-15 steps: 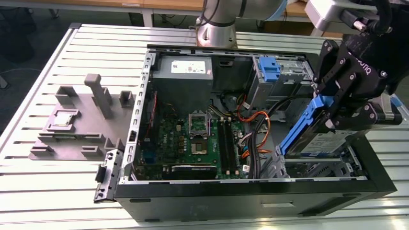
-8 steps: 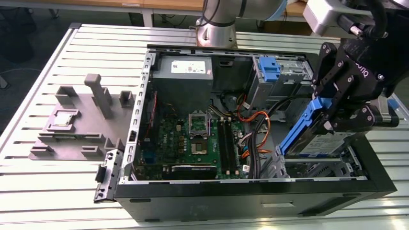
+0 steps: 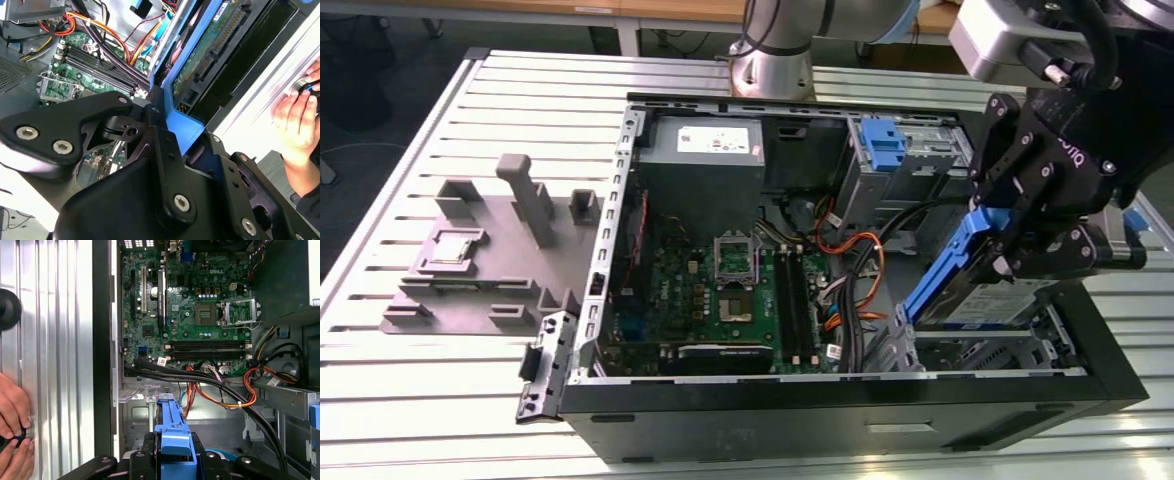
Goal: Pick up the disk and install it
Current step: 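Insert the disk into the insertion slot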
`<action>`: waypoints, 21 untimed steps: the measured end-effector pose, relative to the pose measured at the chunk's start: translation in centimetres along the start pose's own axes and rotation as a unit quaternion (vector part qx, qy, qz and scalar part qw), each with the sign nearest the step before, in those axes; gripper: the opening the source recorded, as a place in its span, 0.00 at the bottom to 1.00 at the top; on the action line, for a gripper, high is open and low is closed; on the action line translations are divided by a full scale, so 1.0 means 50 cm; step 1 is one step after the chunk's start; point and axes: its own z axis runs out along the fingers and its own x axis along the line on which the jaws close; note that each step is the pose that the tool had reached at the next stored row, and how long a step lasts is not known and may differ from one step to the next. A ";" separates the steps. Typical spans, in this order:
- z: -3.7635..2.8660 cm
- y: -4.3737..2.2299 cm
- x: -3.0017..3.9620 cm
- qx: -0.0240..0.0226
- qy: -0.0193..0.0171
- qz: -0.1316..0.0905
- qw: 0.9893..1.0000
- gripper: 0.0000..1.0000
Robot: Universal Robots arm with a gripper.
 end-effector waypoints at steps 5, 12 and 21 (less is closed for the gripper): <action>0.005 0.000 0.001 0.000 0.000 0.000 1.000 0.37; 0.012 0.000 0.001 0.000 0.000 0.000 1.000 0.37; 0.022 0.000 0.002 0.000 0.000 0.000 1.000 0.37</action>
